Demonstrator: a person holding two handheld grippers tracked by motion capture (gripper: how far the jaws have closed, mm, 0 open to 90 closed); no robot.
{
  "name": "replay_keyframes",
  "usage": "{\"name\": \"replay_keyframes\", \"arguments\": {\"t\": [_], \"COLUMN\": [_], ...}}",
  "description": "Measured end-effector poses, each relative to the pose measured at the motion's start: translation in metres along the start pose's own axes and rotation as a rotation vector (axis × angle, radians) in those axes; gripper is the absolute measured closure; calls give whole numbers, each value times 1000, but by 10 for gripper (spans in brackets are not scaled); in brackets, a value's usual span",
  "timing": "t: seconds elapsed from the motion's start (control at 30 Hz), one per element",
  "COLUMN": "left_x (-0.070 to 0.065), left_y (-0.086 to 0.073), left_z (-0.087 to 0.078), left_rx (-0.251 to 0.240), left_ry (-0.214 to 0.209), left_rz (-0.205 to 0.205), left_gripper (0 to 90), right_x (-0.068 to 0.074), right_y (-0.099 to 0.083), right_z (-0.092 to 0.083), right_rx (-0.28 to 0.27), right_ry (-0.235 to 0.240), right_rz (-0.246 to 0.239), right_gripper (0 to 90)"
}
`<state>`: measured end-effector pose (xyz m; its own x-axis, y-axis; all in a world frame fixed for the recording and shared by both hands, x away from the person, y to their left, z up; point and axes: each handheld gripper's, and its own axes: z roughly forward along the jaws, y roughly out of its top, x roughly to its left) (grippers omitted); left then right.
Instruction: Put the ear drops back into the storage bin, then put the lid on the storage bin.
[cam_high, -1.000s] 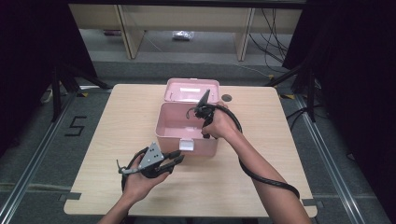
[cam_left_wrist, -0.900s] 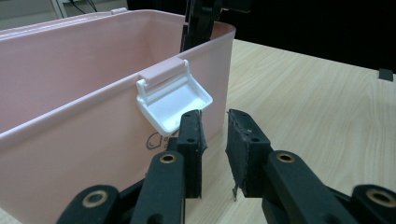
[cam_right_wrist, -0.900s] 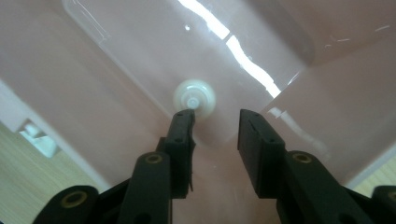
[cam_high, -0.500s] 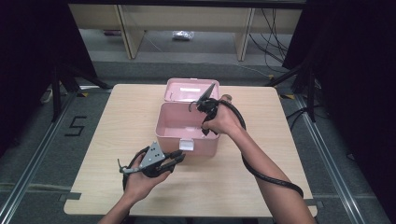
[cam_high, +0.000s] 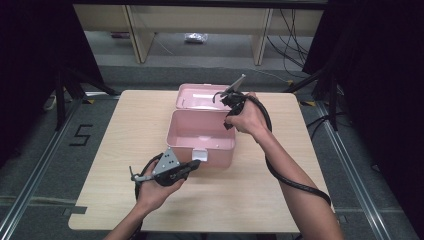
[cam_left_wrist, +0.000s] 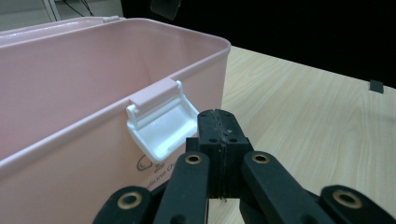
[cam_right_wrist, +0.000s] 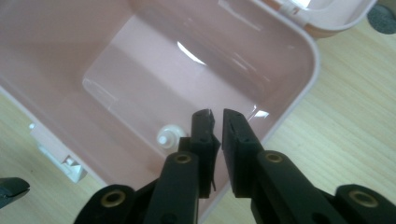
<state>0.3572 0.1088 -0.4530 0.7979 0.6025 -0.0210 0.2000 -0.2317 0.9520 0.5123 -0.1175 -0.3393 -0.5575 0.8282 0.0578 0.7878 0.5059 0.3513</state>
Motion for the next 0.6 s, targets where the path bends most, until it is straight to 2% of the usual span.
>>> {"name": "replay_keyframes", "arguments": {"t": [0.1,0.17,0.2,0.23,0.27,0.3,0.37,0.43,0.47,0.53,0.57,0.6], "left_x": [0,0,-1,-1,-1,-1,-1,-1,-1,0,0,0], "left_y": [0,0,0,-1,-1,-2,-1,-1,-1,-1,0,0], "left_z": [1,1,1,2,2,3,3,3,3,4,3,4], "left_rx": [-15,-17,-17,-15,-20,-28,-28,-21,-21,-39,-26,-31], "left_ry": [6,7,7,7,6,0,1,6,7,1,12,15], "left_rz": [23,29,29,29,28,25,25,27,29,32,35,32], "left_gripper": [895,894,895,895,895,895,894,895,895,894,894,894], "right_x": [-4,-6,-5,-6,-5,-7,-7,-10,-10,-12,-13,-14], "right_y": [-1,-3,-4,-4,-4,-5,-4,-5,-3,-2,-1,-1], "right_z": [-2,-1,-2,-2,-3,-2,-4,-4,-5,-5,-5,-5], "right_rx": [-4,-13,0,-17,-12,-17,-19,-36,-40,-53,-65,-79], "right_ry": [12,-7,-2,10,3,0,0,5,-2,-12,-17,-17], "right_rz": [11,2,37,31,46,30,55,37,65,68,97,100], "right_gripper": [857,857,856,852,849,847,843,828,815,800,797,797]}}
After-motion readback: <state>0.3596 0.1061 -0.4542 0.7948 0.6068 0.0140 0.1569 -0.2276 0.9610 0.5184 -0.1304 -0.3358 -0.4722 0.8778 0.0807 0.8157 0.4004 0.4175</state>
